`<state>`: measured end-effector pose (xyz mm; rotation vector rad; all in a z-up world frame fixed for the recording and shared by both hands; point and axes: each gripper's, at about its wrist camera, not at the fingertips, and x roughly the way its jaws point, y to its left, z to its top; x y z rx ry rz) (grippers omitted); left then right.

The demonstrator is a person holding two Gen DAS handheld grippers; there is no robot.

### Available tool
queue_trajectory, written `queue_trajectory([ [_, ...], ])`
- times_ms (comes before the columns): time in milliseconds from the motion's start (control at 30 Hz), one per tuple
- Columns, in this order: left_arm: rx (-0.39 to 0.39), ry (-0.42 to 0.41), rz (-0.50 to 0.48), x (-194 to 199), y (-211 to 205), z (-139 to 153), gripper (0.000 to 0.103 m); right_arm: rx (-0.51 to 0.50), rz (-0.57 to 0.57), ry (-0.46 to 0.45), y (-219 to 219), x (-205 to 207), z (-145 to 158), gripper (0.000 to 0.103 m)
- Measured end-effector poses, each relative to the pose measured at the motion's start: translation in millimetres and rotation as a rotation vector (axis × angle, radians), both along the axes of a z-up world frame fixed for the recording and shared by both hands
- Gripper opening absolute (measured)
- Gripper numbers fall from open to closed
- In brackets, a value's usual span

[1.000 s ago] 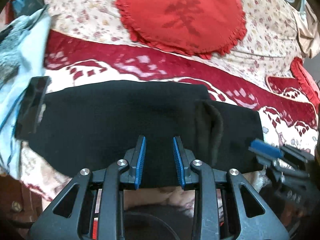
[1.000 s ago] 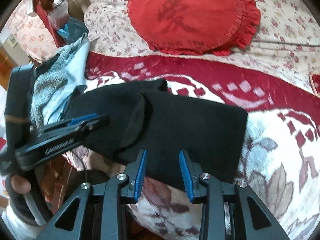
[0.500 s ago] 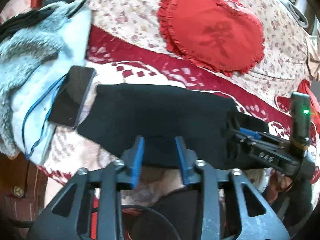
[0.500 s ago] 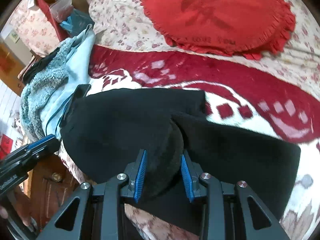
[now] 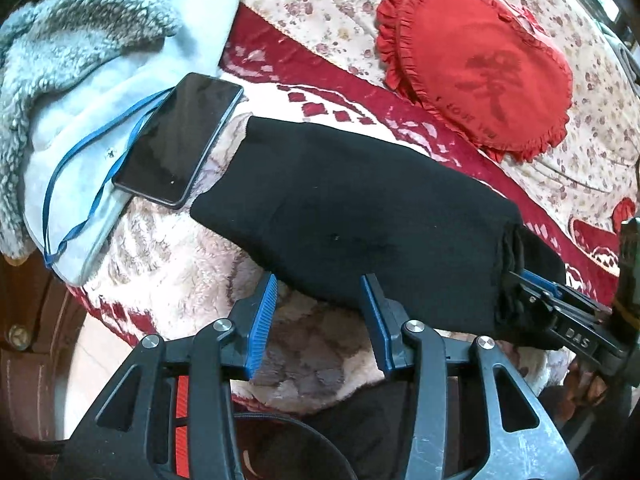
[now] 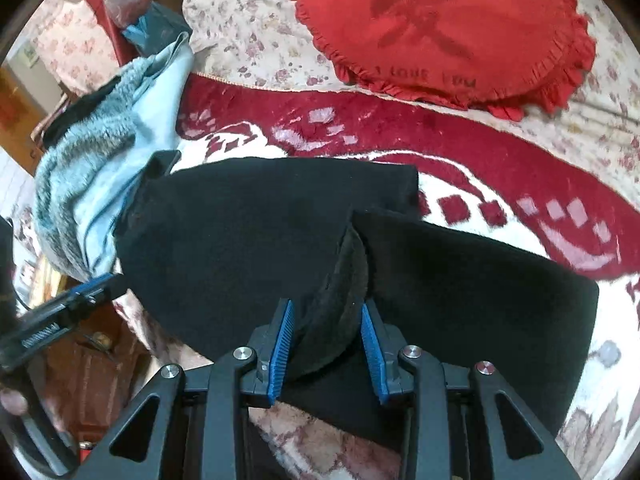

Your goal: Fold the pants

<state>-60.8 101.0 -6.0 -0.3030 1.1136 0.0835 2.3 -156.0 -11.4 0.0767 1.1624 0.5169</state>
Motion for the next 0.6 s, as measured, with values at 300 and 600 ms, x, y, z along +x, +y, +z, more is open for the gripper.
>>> queue_trajectory([
  [300,-0.040,0.015,0.046,1,14,-13,0.042,0.080,0.087,-0.006,35,7,13,0.036],
  [600,-0.091,0.012,0.107,3,25,-25,0.043,0.105,0.203,-0.024,90,26,14,0.037],
])
